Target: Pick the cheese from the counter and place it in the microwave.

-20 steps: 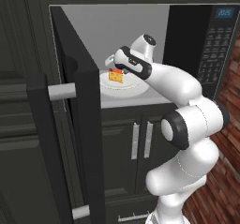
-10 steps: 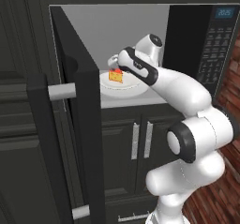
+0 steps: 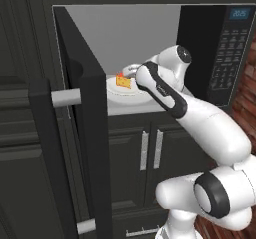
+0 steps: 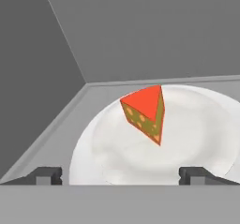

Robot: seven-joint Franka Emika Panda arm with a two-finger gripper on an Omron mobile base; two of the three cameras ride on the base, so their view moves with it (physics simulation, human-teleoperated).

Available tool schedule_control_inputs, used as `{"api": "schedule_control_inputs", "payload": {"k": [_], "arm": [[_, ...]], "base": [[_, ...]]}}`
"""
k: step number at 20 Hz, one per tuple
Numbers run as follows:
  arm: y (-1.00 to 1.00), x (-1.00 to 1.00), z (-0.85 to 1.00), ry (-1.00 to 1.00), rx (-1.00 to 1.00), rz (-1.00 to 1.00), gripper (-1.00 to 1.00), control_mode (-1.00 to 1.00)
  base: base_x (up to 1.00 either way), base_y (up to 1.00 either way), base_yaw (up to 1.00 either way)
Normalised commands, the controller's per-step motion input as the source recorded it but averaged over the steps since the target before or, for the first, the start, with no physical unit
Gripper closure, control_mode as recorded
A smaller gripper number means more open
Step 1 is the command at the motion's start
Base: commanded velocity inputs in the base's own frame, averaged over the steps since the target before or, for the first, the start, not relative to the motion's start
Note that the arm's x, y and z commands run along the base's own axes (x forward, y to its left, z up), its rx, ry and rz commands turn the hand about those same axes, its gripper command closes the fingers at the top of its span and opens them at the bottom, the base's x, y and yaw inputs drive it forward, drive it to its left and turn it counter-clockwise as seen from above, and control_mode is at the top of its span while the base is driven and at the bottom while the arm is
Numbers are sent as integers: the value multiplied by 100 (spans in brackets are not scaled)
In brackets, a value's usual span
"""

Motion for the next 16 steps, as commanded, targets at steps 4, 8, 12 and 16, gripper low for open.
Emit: {"api": "schedule_control_inputs", "payload": {"k": [4, 8, 12, 16], "arm": [[-41, -100, 53, 0, 0, 0, -100, -100], [-39, -100, 39, 0, 0, 0, -100, -100], [-28, -100, 23, 0, 0, -2, -100, -100], [-6, -100, 2, 0, 0, -1, -100, -100]], "base": [[0, 0, 0], [0, 0, 0], [0, 0, 0], [0, 0, 0]]}}
